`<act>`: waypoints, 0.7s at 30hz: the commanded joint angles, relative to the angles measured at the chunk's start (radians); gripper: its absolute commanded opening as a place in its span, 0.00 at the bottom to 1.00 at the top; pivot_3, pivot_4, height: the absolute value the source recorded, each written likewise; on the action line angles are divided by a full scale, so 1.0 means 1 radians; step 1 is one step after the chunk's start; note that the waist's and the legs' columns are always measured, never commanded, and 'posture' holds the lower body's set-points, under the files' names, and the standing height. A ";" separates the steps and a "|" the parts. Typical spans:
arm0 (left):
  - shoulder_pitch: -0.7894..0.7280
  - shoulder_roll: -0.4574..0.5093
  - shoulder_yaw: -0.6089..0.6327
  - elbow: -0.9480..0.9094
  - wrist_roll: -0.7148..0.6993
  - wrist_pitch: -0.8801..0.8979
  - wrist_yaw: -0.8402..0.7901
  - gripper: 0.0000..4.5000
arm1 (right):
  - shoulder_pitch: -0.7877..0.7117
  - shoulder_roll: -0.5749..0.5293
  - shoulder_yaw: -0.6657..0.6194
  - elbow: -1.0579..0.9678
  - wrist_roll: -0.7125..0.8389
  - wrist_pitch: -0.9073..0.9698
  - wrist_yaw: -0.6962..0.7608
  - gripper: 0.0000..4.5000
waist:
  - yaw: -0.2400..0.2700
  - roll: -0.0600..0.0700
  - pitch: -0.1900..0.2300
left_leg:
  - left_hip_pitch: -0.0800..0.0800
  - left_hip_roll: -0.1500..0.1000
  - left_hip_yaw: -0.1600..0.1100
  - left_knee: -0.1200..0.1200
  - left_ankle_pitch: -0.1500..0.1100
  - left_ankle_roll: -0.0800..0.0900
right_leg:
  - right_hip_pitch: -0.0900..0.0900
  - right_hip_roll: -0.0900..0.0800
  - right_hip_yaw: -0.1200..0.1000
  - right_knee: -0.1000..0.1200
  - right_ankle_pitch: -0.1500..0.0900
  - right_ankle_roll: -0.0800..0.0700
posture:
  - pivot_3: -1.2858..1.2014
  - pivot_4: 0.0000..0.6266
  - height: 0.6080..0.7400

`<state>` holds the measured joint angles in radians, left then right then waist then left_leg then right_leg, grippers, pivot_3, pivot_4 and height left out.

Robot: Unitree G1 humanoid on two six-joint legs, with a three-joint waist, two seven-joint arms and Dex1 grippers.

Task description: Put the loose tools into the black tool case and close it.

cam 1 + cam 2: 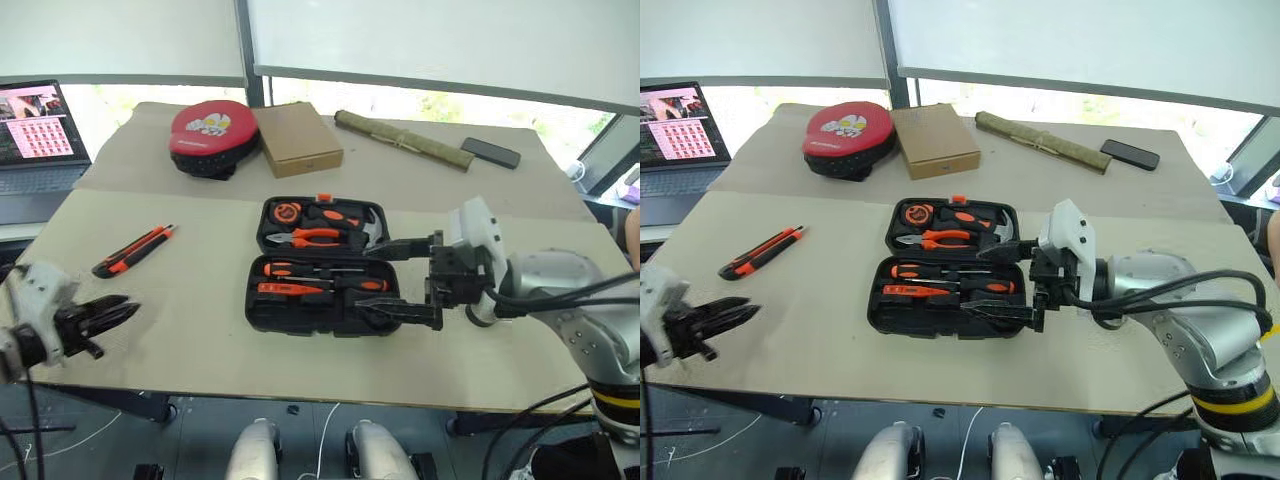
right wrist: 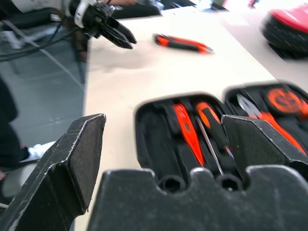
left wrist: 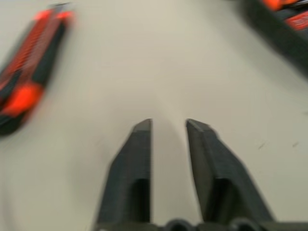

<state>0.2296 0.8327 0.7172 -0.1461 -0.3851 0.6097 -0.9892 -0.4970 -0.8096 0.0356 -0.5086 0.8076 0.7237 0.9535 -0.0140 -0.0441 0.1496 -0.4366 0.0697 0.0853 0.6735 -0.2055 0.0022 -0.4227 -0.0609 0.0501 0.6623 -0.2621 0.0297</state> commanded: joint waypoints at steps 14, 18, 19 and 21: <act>-0.853 0.232 -0.557 0.904 0.324 -0.390 -0.103 0.99 | 0.077 0.021 -0.060 -0.092 -0.011 0.006 -0.021 1.00 | 0.031 -0.001 -0.001 | -0.002 0.000 0.000 0.000 0.001 -0.001 | 0.000 0.001 -0.007 0.001 0.000 -0.003 | 0.52 0.24 1.00; -1.088 0.172 -0.684 1.153 0.433 -0.469 -0.080 0.99 | 0.161 0.008 -0.118 -0.163 0.005 0.018 -0.073 1.00 | 0.025 -0.002 0.000 | -0.005 0.000 0.000 -0.001 0.000 0.000 | -0.001 0.002 -0.007 0.001 0.000 -0.002 | 0.52 0.24 1.00; -1.133 0.155 -0.709 1.204 0.457 -0.477 -0.073 0.99 | 0.184 0.004 -0.135 -0.179 0.009 0.020 -0.087 1.00 | 0.024 -0.002 0.000 | -0.005 0.000 0.000 -0.001 0.000 0.000 | -0.001 0.002 -0.008 0.001 0.000 -0.002 | 0.52 0.24 1.00; -1.209 0.110 -0.759 1.302 0.507 -0.470 -0.046 0.99 | 0.253 -0.006 -0.185 -0.224 0.018 0.023 -0.124 1.00 | 0.022 -0.002 0.000 | -0.005 0.000 0.000 -0.001 0.000 0.000 | -0.001 0.002 -0.007 0.001 0.000 -0.001 | 0.52 0.24 1.00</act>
<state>-0.9279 0.9534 -0.0079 1.0841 0.0758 0.1484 -1.0619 -0.2757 -0.8015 -0.0817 -0.6716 0.8059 0.7419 0.8628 0.0077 -0.0465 0.1494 -0.4420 0.0694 0.0847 0.6728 -0.2053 0.0019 -0.4235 -0.0592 0.0431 0.6630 -0.2628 0.0287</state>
